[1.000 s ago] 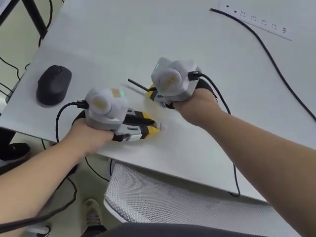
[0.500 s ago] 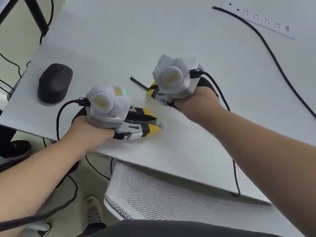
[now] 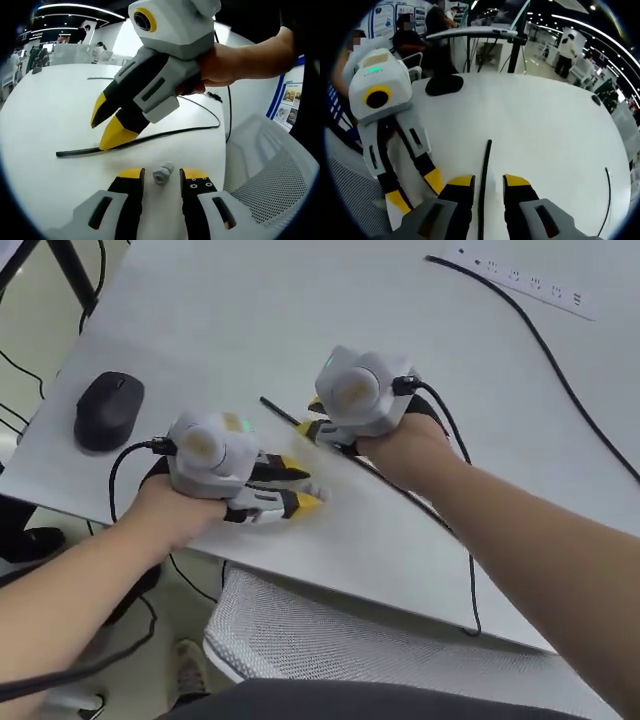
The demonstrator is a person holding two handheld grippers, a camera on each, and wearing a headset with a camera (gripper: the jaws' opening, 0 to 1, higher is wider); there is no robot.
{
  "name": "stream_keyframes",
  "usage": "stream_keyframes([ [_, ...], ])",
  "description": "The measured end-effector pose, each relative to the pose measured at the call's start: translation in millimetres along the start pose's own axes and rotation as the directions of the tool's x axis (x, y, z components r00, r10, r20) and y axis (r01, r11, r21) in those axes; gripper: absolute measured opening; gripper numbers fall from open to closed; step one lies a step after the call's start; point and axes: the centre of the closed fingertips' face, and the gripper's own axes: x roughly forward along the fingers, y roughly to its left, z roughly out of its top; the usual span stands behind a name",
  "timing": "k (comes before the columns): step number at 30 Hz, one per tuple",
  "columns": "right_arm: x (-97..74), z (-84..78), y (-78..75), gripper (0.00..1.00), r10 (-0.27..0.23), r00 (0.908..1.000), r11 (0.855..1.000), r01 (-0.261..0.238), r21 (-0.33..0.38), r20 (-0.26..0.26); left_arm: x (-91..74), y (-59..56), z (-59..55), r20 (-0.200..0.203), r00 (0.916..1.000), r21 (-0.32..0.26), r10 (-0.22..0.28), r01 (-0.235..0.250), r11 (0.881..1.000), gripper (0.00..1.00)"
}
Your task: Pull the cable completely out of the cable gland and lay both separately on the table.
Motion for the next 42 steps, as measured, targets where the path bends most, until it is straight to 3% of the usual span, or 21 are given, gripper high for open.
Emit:
stream_keyframes([
  [8,-44.1,4.8,-4.2,0.31,-0.02,0.9964,0.997,0.014,0.074,0.082,-6.8,-6.7,8.8,0.023,0.9995,-0.026,0.021,-0.02,0.999,0.36],
  [16,-94.6,5.7,-3.0,0.41,-0.043,0.9836,0.989,0.017,0.147,0.175,-18.3,-19.0,30.8,0.068,0.997,-0.051,0.038,-0.034,0.998,0.42],
  [28,-175.1,-17.7,2.5,0.54,-0.09,0.9465,0.967,0.008,0.256,0.31,-35.0,-42.0,62.7,0.094,0.9932,-0.054,0.069,-0.064,0.996,0.6],
  [33,-205.3,-34.4,10.2,0.59,-0.118,0.9262,0.948,-0.003,0.318,0.358,-42.9,-55.0,75.3,0.117,0.99,-0.062,0.079,-0.072,0.995,0.64],
  [37,-222.7,-48.2,17.1,0.63,-0.148,0.9088,0.933,-0.003,0.361,0.39,-50.0,-63.8,83.1,0.13,0.9869,-0.064,0.095,-0.087,0.994,0.68],
  [42,-236.3,-72.5,28.6,0.71,-0.175,0.8988,0.92,0.003,0.392,0.402,-58.2,-68.2,86.7,0.142,0.9824,-0.074,0.122,-0.112,0.991,0.73],
])
